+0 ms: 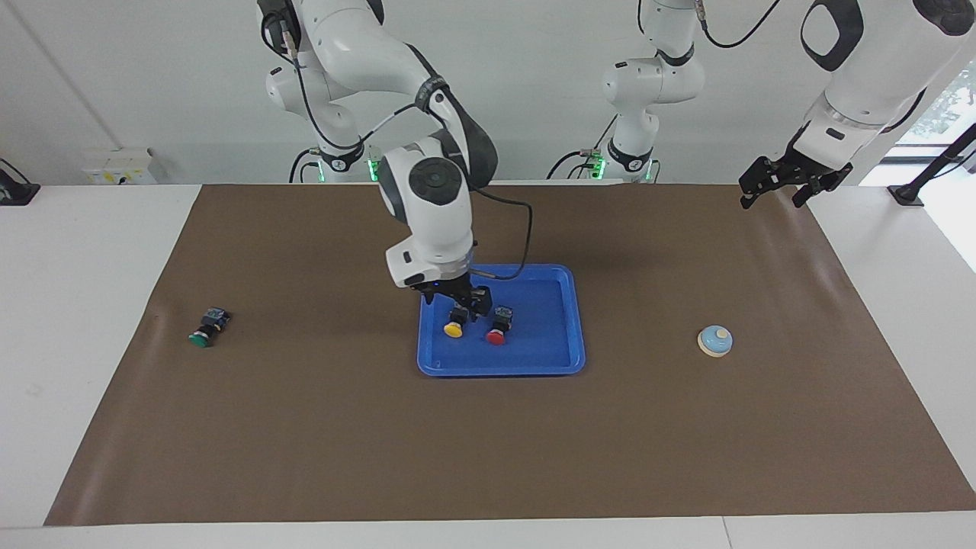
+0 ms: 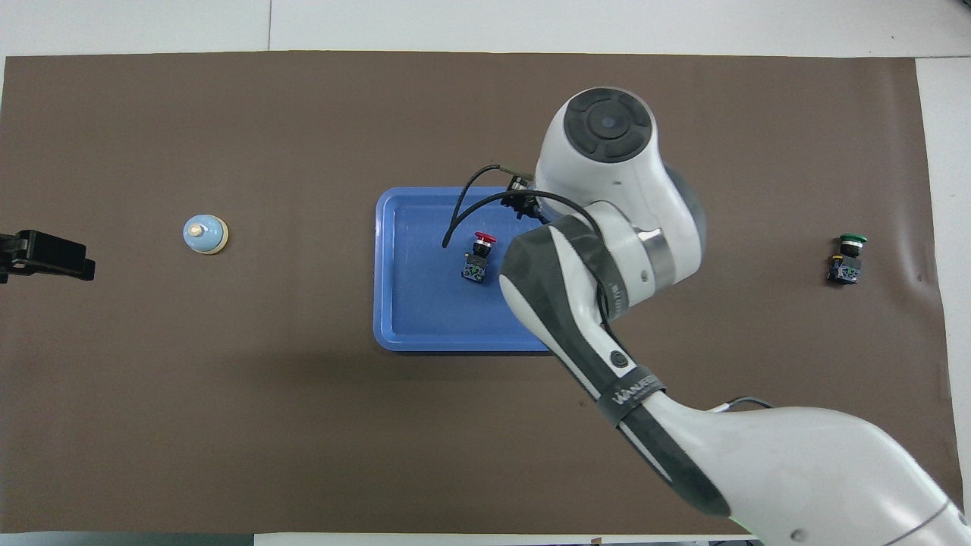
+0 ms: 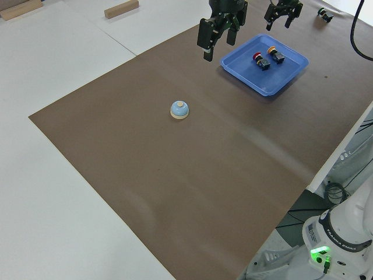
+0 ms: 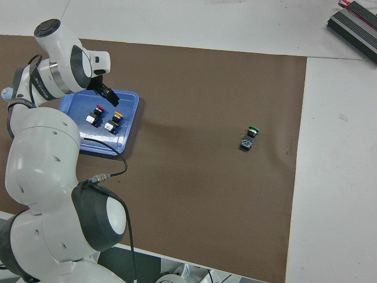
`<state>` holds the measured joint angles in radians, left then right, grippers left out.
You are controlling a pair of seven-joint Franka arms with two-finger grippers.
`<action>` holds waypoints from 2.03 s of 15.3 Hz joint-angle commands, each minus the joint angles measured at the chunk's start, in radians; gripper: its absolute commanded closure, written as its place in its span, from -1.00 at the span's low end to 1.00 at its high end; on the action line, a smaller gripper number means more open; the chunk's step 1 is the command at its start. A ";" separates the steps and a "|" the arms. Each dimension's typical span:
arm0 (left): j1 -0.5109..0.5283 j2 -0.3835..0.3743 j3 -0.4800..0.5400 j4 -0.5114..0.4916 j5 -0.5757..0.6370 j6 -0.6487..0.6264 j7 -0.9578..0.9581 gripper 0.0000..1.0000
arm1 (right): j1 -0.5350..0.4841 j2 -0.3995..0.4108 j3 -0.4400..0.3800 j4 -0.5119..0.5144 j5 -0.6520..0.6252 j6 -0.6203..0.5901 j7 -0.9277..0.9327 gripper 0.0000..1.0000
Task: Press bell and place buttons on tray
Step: 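Carry the red button with the right gripper into the tray, then move the right gripper back and grasp the green button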
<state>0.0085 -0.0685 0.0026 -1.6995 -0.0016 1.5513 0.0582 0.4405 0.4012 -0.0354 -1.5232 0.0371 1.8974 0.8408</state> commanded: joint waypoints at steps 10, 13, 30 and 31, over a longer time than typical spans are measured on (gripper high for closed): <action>0.004 -0.007 0.000 0.007 -0.011 -0.014 0.006 -1.00 | -0.552 -0.169 0.012 -0.222 -0.072 -0.065 -0.713 -1.00; 0.004 -0.005 0.000 0.007 -0.011 -0.014 0.008 -1.00 | -0.655 -0.229 0.012 -0.406 -0.074 0.101 -0.814 -1.00; 0.004 -0.007 0.000 0.007 -0.011 -0.014 0.008 -1.00 | -0.727 -0.130 0.014 -0.612 -0.071 0.600 -0.934 -1.00; 0.004 -0.005 0.000 0.007 -0.011 -0.014 0.008 -1.00 | -0.727 -0.125 0.014 -0.612 -0.071 0.600 -0.936 -1.00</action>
<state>0.0085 -0.0685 0.0026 -1.6995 -0.0016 1.5513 0.0582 -0.2660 0.2717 -0.0294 -2.1284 -0.0265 2.4761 -0.0675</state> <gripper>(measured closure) 0.000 0.000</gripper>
